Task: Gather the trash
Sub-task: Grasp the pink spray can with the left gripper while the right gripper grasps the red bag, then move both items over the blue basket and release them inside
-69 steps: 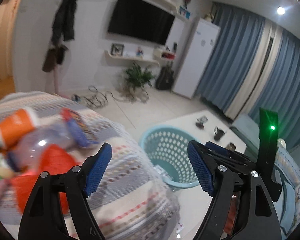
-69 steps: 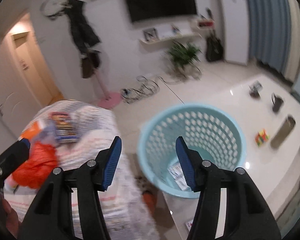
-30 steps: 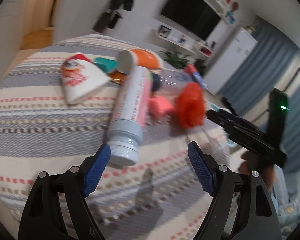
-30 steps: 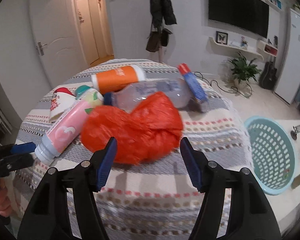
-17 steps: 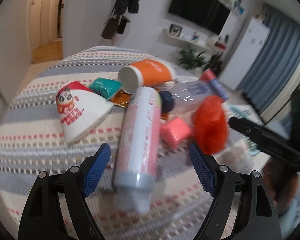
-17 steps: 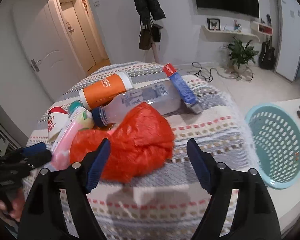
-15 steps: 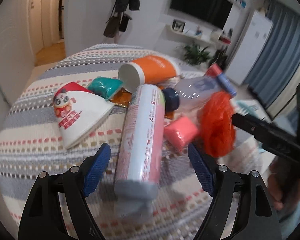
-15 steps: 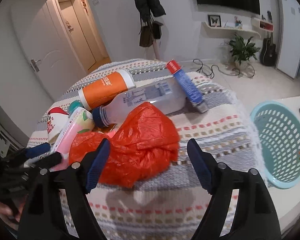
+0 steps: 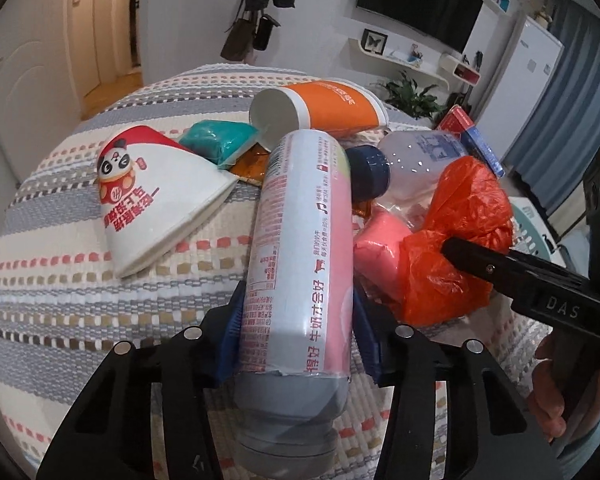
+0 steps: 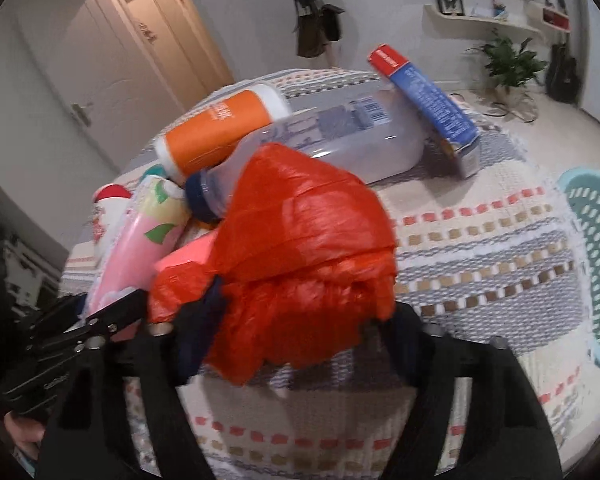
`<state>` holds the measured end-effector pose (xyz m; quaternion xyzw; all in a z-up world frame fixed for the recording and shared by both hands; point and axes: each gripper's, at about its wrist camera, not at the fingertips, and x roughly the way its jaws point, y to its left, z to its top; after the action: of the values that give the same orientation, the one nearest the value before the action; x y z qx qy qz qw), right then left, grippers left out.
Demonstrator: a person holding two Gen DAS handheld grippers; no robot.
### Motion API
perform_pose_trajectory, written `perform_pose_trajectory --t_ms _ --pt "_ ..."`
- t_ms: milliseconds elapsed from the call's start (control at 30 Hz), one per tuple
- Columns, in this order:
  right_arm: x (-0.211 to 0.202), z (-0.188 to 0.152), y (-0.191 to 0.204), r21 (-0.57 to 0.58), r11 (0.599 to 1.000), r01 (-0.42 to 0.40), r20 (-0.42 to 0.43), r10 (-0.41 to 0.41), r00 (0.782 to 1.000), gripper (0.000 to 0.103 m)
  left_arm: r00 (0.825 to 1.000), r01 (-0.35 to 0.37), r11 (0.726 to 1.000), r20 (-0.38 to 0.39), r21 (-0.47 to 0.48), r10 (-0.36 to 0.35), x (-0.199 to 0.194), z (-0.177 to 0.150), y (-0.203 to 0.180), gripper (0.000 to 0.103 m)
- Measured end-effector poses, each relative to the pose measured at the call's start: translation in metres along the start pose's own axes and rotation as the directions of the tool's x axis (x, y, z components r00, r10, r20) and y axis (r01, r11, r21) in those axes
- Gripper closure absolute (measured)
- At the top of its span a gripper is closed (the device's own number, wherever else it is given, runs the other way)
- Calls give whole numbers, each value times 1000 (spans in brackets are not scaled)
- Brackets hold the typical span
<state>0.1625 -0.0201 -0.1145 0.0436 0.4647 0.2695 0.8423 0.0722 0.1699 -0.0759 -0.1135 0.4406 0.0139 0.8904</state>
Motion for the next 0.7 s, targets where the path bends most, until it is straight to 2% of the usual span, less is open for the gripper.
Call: perform_pose_trajectory --t_ms 67,167,400,600,700 --pt "-5 -1 2 -17 1000 11 17 -11 1000 57 1000 14 1000 10 -16 -14 -3 -4 -1 57" --pt "-16 -4 1 -23 1000 14 52 -13 999 66 998 44 998 43 -38 -43 -12 -10 -1 57" --pt "-59 -2 -6 -11 1000 19 156 -17 988 68 985 82 996 153 -20 -78 -52 -14 -21 57" --pt "-105 2 -13 -20 998 55 267 -47 963 68 966 126 991 225 33 -131 -79 -4 -53 57" --pt "-128 6 -28 -7 994 105 323 -97 941 68 958 153 986 234 65 -164 -84 3 -73 57"
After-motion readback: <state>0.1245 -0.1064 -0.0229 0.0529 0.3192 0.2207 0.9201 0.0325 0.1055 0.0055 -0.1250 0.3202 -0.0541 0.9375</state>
